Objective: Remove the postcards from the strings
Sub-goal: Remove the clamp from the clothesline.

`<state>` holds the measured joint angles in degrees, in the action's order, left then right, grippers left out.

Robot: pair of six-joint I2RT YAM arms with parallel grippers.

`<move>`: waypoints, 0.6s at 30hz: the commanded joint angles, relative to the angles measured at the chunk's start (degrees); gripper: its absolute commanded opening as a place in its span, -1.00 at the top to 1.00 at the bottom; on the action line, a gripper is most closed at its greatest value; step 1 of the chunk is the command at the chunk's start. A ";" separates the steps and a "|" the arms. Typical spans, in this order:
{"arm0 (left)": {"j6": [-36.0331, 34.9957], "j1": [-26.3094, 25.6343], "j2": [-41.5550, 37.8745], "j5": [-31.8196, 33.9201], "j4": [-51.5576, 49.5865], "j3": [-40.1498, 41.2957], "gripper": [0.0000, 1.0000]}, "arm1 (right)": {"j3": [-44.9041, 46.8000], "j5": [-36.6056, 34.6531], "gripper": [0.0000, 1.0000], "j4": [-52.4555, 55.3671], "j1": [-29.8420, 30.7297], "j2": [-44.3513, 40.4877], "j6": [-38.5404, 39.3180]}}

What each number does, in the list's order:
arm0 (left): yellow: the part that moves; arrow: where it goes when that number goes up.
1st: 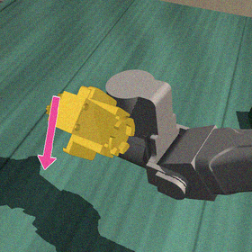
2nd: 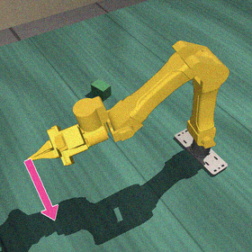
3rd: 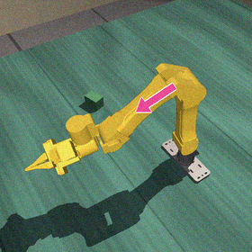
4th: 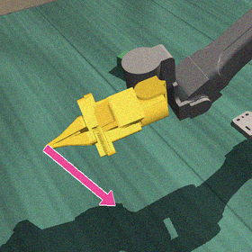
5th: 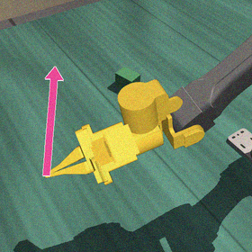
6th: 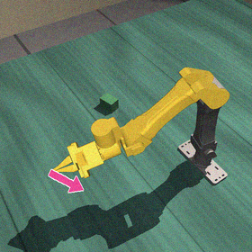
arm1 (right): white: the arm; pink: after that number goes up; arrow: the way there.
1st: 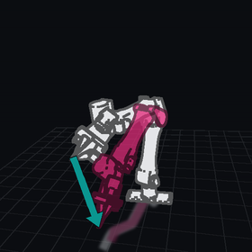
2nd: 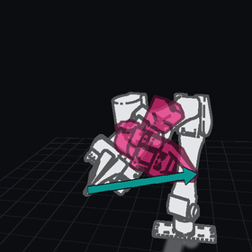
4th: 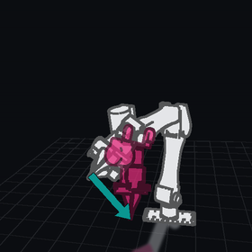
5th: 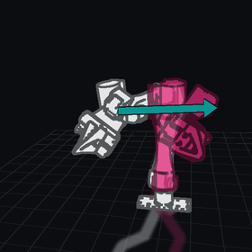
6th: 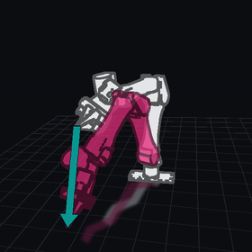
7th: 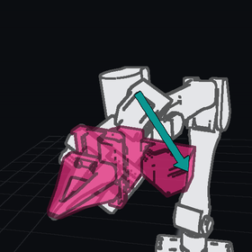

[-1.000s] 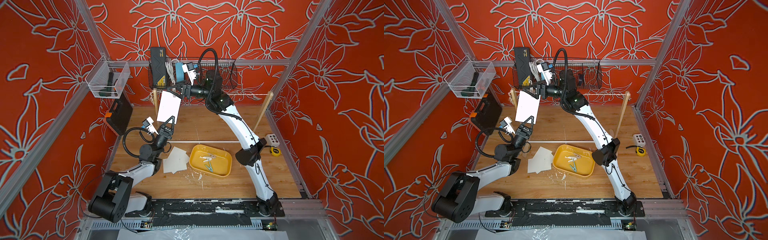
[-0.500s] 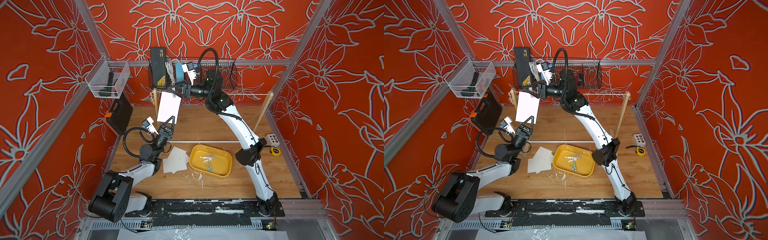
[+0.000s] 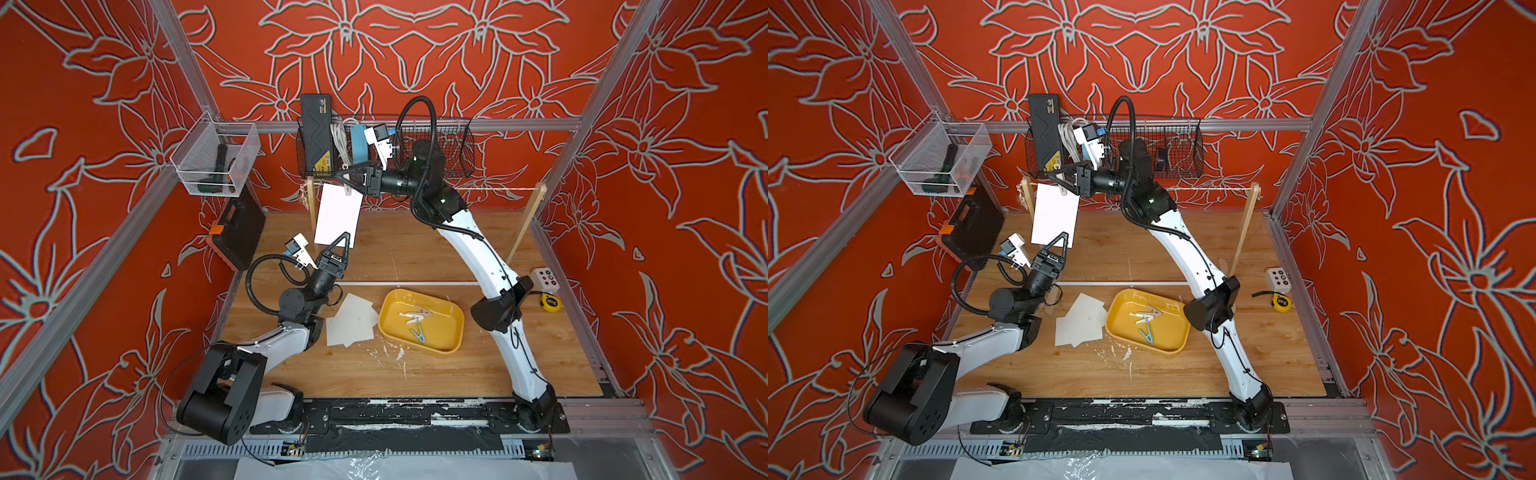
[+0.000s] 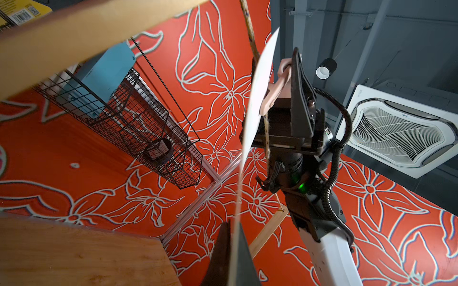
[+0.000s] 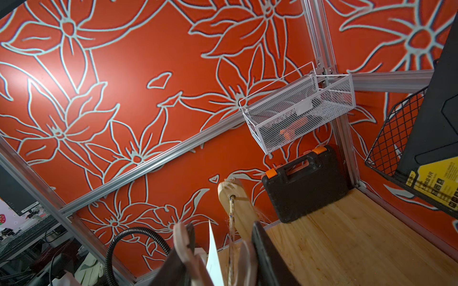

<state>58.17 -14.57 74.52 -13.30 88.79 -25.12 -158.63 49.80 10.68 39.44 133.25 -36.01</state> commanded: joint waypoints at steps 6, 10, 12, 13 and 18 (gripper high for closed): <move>0.28 0.15 -0.57 -1.16 1.83 -0.34 1.00 | -0.97 -0.43 0.35 -1.27 0.38 0.34 -0.11; 0.27 0.18 -0.78 -1.29 1.72 0.03 1.00 | -0.98 -1.15 0.36 -1.49 0.37 0.28 -0.05; 0.27 0.15 -0.78 -1.55 1.73 0.24 1.00 | -0.98 -1.44 0.36 -1.62 0.37 0.09 0.00; 0.28 0.15 -0.76 -1.72 1.73 0.46 1.00 | -0.98 -1.59 0.36 -1.77 0.37 0.00 -0.01; 0.45 0.15 -0.90 -1.79 2.62 1.75 1.00 | -0.88 -2.82 0.37 -1.55 0.32 -0.44 0.81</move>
<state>58.17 -14.57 74.52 -14.09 88.90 -23.94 -158.63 47.86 10.66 39.44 133.25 -35.57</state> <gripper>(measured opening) 0.047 0.318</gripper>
